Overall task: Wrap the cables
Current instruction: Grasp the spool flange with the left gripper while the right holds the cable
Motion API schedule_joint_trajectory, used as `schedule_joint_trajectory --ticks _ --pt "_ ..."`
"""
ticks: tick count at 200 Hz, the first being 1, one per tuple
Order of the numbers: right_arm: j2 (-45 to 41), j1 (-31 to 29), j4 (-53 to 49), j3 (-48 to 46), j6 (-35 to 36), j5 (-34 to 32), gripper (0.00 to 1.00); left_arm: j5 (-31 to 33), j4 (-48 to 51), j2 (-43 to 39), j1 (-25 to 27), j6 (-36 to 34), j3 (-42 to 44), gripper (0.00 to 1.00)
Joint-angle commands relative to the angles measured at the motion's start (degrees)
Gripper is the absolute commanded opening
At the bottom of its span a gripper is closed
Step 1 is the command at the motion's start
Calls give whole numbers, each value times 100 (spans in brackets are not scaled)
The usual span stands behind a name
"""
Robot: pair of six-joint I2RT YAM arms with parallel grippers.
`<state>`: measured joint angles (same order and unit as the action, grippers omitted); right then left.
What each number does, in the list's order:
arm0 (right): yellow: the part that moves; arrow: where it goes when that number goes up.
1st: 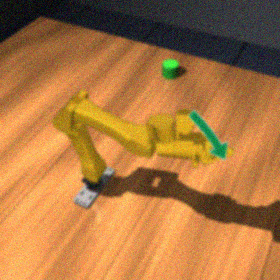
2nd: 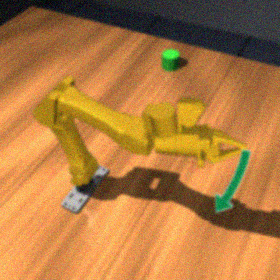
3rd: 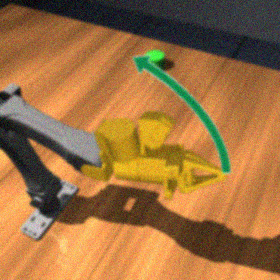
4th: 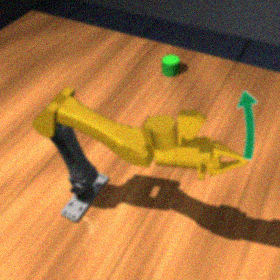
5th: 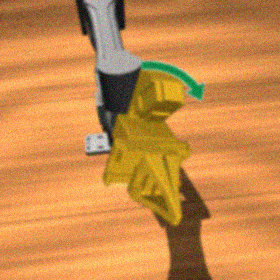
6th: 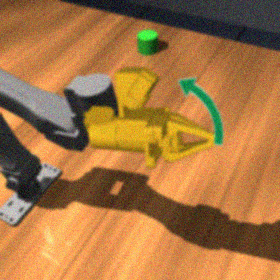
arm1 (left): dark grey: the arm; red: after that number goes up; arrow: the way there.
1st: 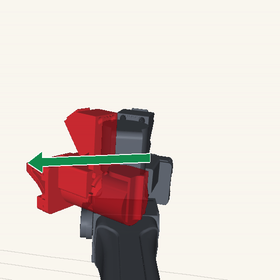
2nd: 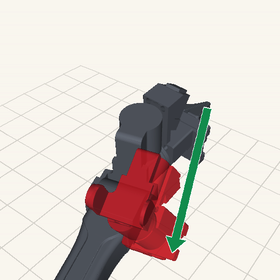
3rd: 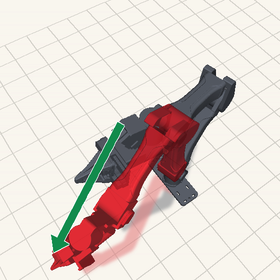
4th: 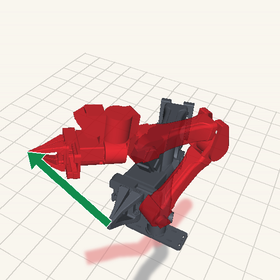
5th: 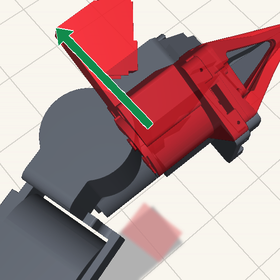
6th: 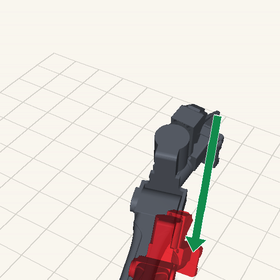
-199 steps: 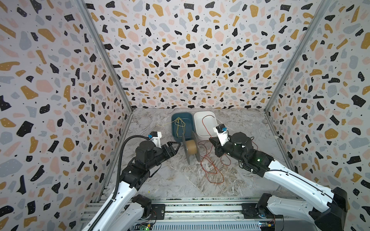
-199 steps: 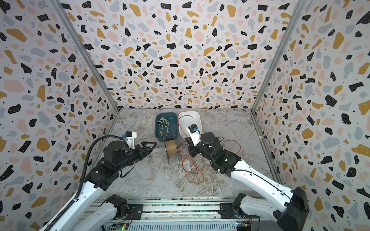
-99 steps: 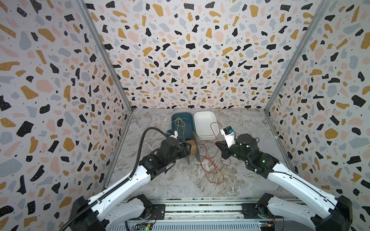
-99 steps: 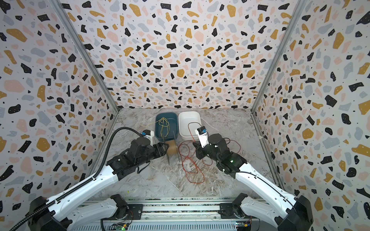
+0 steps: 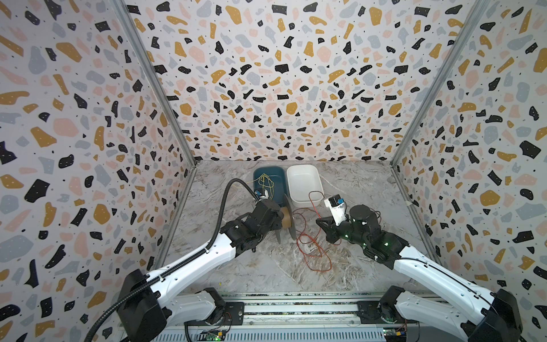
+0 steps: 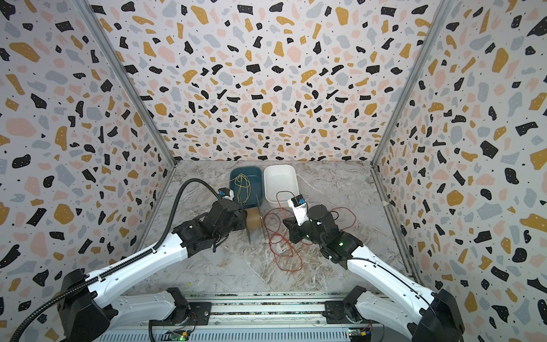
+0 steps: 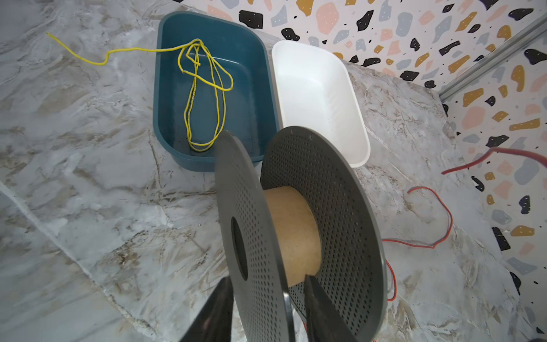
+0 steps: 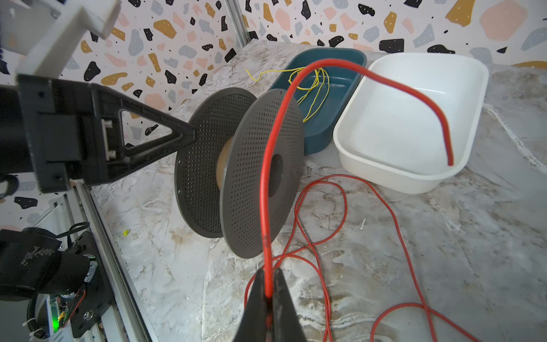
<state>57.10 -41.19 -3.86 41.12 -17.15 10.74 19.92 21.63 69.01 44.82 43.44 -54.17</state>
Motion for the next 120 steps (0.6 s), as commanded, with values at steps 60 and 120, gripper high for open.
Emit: schedule_joint_trajectory --ticks 60,120 --pt "-304 23 188 -92 22 100 0 372 131 216 35 -724 -291 27" --pt "-478 32 160 -150 288 264 0 169 244 321 -83 -1795 -429 19"
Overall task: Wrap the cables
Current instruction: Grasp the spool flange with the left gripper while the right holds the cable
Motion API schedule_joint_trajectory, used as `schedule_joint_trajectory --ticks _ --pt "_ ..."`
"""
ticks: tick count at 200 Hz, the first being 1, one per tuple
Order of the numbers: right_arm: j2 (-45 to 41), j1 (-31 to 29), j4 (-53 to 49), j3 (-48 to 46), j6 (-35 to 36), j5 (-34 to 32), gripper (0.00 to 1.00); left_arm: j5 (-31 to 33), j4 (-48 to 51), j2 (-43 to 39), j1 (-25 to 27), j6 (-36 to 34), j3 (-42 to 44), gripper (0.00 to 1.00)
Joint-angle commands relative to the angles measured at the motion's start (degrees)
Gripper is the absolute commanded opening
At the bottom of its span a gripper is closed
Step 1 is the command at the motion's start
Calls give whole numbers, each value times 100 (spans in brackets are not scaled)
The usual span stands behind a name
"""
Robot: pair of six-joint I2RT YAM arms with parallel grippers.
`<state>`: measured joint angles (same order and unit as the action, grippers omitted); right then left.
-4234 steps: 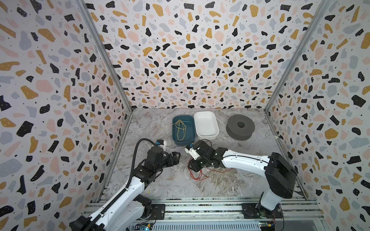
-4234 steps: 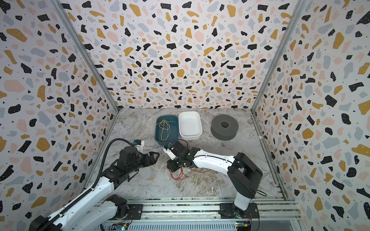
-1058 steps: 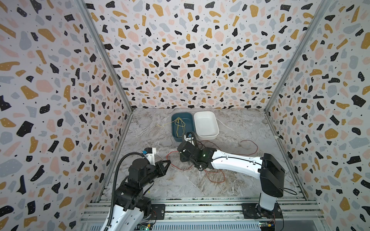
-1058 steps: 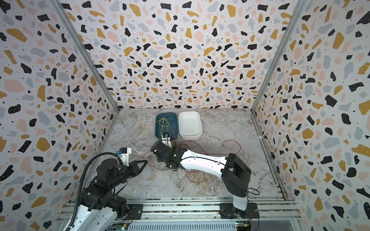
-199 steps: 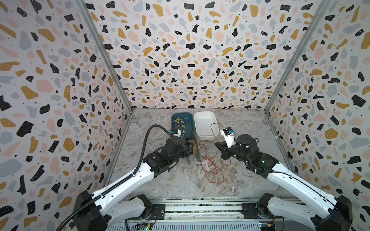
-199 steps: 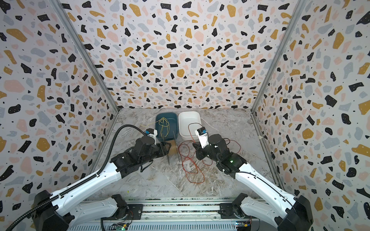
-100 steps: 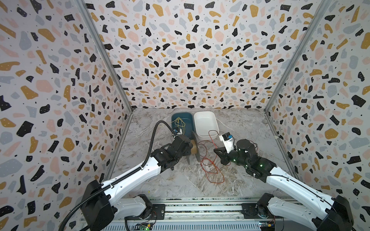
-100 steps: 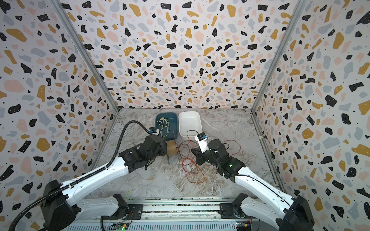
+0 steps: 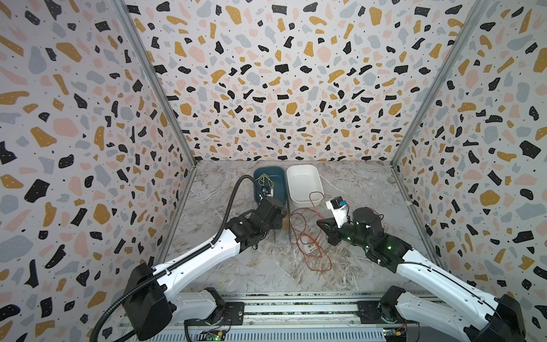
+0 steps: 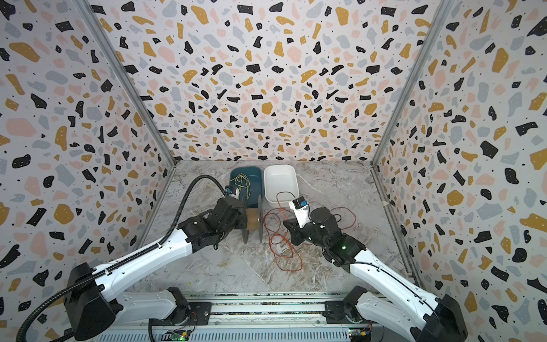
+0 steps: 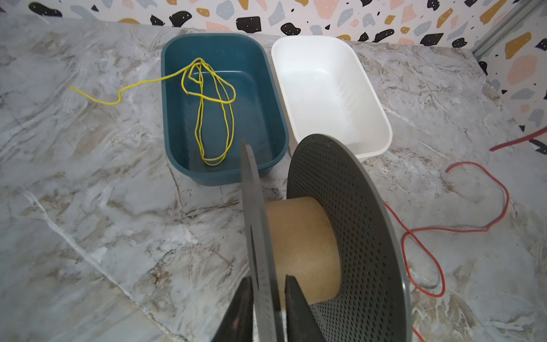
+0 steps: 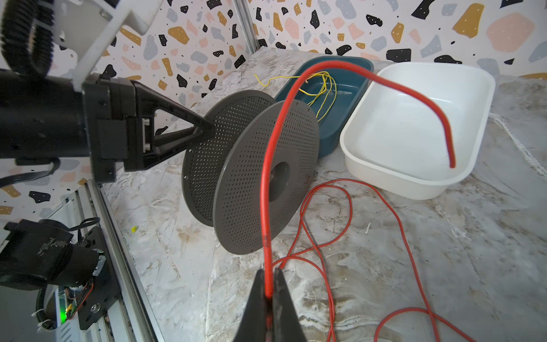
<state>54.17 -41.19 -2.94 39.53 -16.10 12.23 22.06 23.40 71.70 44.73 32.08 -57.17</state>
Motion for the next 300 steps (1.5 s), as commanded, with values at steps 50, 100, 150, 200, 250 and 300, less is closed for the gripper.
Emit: schedule_joint_trajectory --ticks 50,100,150,200,250,300 --pt "-40 126 21 99 195 336 0 -652 40 46 -484 -1098 -14 30" --pt "76 133 61 151 260 538 0 -862 -12 185 -518 -1459 9 25" --pt "58 204 72 160 428 885 0 -818 78 257 -535 -2086 -124 21" --pt "198 322 52 274 432 1271 0 -730 108 280 -732 -2522 -292 21" --pt "285 348 58 327 476 1359 0 -873 296 475 -904 -2740 -440 19" --pt "285 355 66 336 537 1523 0 -1076 285 390 -913 -2724 -432 22"
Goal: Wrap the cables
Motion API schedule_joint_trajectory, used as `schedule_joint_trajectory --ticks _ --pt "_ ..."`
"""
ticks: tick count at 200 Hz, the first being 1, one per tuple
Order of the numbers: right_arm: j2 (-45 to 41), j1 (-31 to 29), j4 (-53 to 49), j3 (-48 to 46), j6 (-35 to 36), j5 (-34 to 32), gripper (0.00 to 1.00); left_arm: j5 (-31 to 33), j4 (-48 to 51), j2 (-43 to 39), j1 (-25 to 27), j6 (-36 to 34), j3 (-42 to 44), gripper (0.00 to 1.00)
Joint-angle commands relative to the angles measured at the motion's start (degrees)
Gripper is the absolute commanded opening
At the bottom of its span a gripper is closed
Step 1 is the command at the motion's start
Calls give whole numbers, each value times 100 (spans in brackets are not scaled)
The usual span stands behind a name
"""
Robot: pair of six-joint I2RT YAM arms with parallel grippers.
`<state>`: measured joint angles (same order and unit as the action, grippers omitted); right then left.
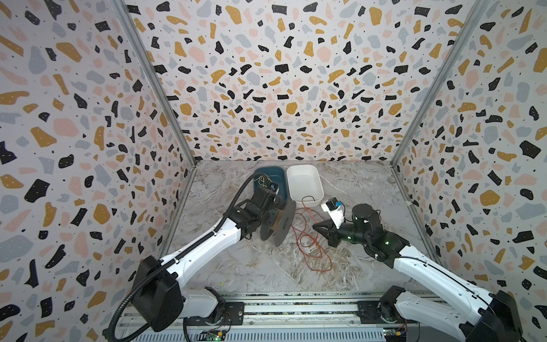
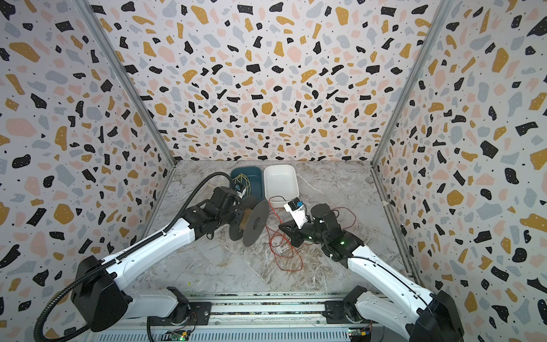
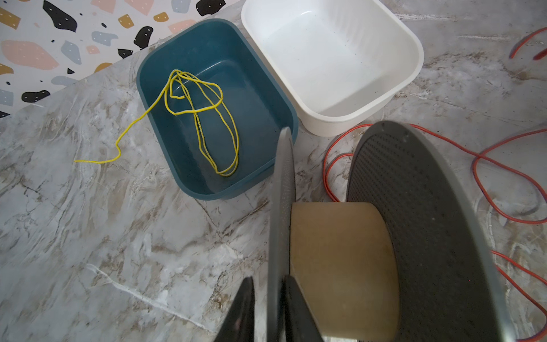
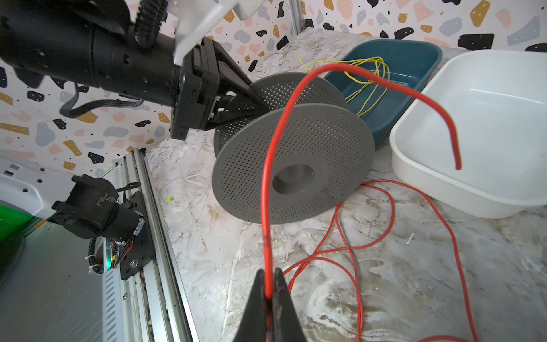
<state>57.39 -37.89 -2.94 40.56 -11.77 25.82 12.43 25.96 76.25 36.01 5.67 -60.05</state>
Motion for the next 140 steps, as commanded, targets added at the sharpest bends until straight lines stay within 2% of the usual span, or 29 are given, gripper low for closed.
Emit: schedule_joint_trajectory --ticks 1,22,50,99,122,140 --pt "-44 26 66 234 105 166 0 -115 26 -70 -41 -84 -141 22" --pt "-69 24 71 260 109 245 0 -185 -27 -168 -41 -62 -117 23" --pt "-78 24 31 331 106 340 0 -284 -73 -306 -41 -49 -115 31" --pt "62 57 60 559 109 829 0 -201 -89 -652 -50 -38 -175 61" --pt "263 62 -59 811 169 1258 0 -173 -64 -864 -57 -128 -234 68" --pt "415 67 -196 1013 243 1575 0 -207 -84 -1112 -68 -290 -280 78"
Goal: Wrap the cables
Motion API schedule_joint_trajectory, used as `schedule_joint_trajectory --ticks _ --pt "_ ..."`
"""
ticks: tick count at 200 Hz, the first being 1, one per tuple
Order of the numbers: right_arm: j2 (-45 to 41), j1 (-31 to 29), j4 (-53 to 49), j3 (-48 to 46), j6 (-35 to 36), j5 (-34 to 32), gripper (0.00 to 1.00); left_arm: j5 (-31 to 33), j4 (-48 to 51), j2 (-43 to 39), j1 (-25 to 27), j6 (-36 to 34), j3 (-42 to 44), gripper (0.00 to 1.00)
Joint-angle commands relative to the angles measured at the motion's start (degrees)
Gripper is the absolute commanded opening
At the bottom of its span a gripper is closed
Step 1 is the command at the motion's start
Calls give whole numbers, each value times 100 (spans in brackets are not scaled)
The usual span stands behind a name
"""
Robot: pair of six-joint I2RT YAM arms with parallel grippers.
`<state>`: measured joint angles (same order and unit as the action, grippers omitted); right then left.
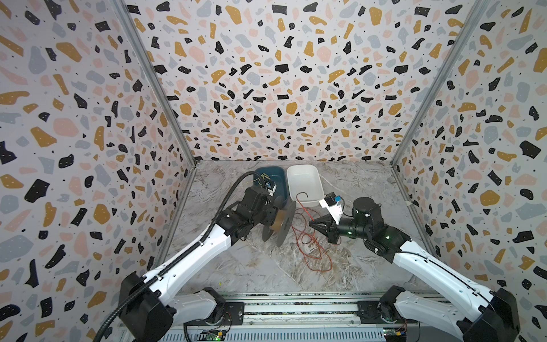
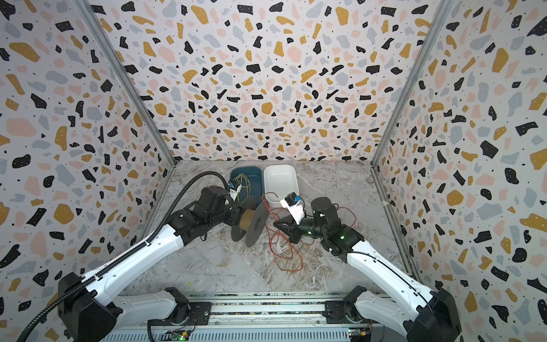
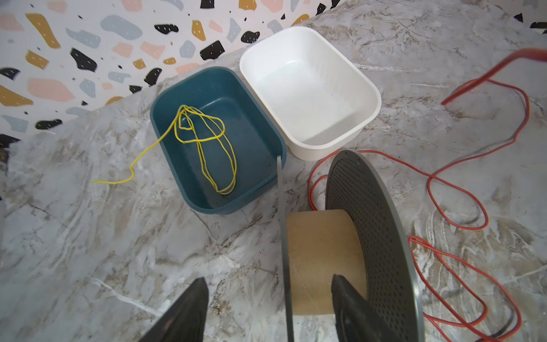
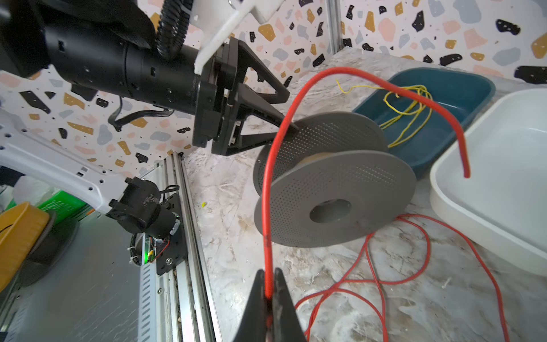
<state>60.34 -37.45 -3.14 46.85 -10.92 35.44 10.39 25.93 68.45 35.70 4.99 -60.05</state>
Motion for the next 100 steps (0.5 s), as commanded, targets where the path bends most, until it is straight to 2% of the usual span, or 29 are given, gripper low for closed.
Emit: schedule_joint_trajectory --ticks 1,13,29,56,100 --pt "128 25 -186 394 159 631 0 -3 -94 -349 -37 -229 -279 79" --pt "212 19 -292 551 202 790 0 -54 -261 -580 -37 -309 -214 90" --pt "325 41 -382 737 204 1034 0 -89 -594 -885 -37 -470 -70 94" --pt "453 94 -474 1023 118 1359 0 -379 -928 -1163 -37 -893 145 94" --pt "642 335 -554 1381 -32 2046 0 -716 -1274 -1138 -37 -1595 321 92"
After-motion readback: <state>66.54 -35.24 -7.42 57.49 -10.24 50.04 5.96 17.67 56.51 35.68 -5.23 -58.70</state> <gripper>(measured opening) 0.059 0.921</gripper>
